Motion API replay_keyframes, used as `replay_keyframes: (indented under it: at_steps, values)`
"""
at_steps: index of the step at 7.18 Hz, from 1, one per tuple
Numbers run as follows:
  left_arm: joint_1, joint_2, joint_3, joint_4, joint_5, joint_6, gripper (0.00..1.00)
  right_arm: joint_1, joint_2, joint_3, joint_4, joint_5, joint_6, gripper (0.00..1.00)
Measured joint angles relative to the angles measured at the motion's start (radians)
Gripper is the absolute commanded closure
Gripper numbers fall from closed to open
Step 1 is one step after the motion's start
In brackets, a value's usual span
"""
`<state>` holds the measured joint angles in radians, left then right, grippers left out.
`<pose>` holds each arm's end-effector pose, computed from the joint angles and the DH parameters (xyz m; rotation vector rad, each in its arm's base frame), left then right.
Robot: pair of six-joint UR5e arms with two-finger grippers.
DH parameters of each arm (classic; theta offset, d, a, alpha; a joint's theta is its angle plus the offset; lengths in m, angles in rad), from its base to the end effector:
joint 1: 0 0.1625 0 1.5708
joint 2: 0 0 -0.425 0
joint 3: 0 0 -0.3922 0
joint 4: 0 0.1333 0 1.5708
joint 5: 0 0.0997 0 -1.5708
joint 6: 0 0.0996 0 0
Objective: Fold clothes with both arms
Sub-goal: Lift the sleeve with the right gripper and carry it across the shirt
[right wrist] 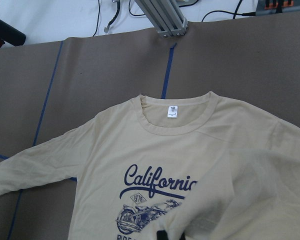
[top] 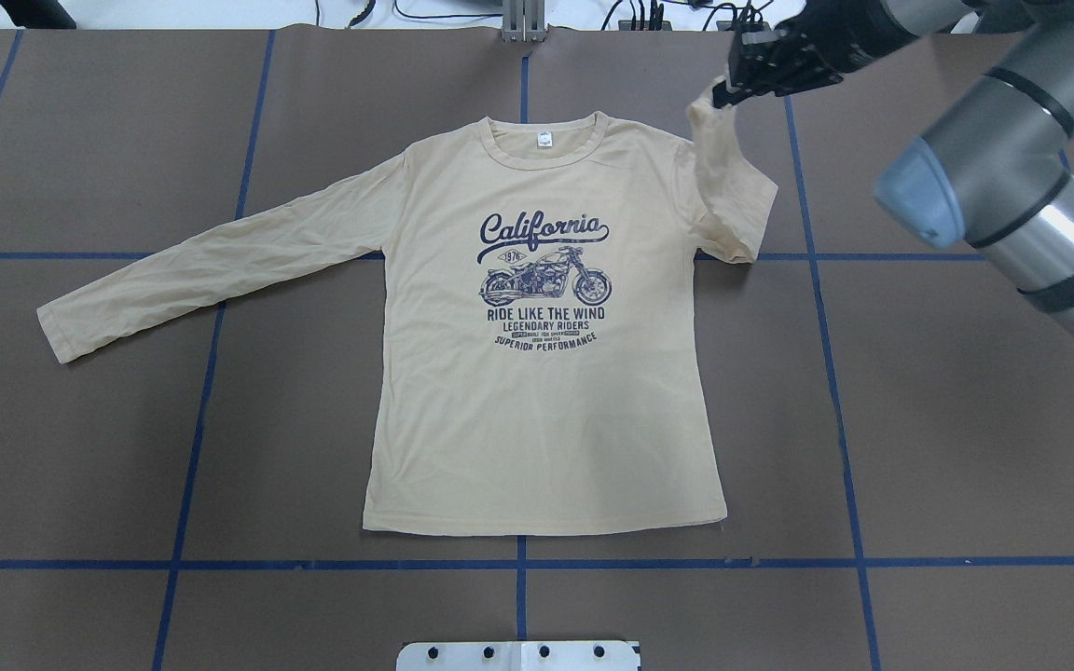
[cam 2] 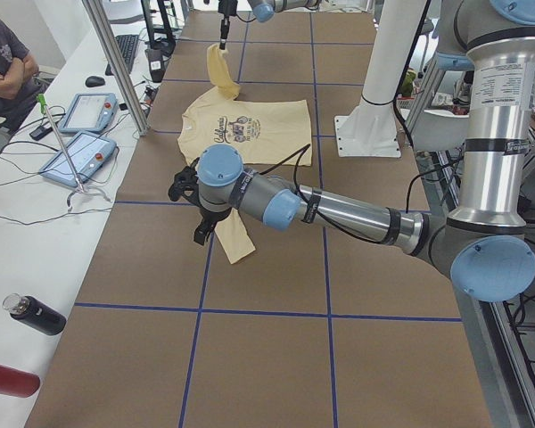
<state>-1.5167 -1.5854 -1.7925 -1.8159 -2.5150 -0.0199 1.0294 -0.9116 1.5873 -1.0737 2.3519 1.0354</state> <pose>-0.0254 -0.5050 0.5012 0.4106 0.9418 0.2583 -0.2912 -0.6069 0.1887 0.2916 -1.2587 -0.0342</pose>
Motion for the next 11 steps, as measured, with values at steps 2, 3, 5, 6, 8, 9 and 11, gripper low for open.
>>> replay_keyframes:
  at_steps: [2,3,5,6,8,9,11]
  values:
    - [0.0,0.001,0.007,0.001,-0.001,0.0,0.01,-0.061,0.164,-0.164,0.004,-0.054,0.006,1.0]
    - [0.001,0.001,0.01,0.001,-0.002,0.0,0.01,-0.103,0.219,-0.222,0.005,-0.107,0.007,1.0]
    - [0.002,-0.001,0.013,0.002,-0.002,0.0,0.01,-0.17,0.283,-0.308,0.006,-0.18,0.008,1.0]
    - [0.002,-0.003,0.013,0.002,-0.002,-0.001,0.01,-0.187,0.307,-0.354,0.006,-0.193,0.008,1.0]
    - [0.003,-0.007,0.012,-0.004,-0.002,-0.033,0.01,-0.224,0.33,-0.413,0.006,-0.226,0.008,1.0]
    - [0.003,-0.008,0.01,-0.008,-0.002,-0.049,0.01,-0.245,0.335,-0.431,0.006,-0.251,0.008,1.0]
    - [0.003,-0.01,0.011,-0.012,-0.002,-0.059,0.01,-0.283,0.372,-0.496,0.014,-0.302,0.008,1.0]
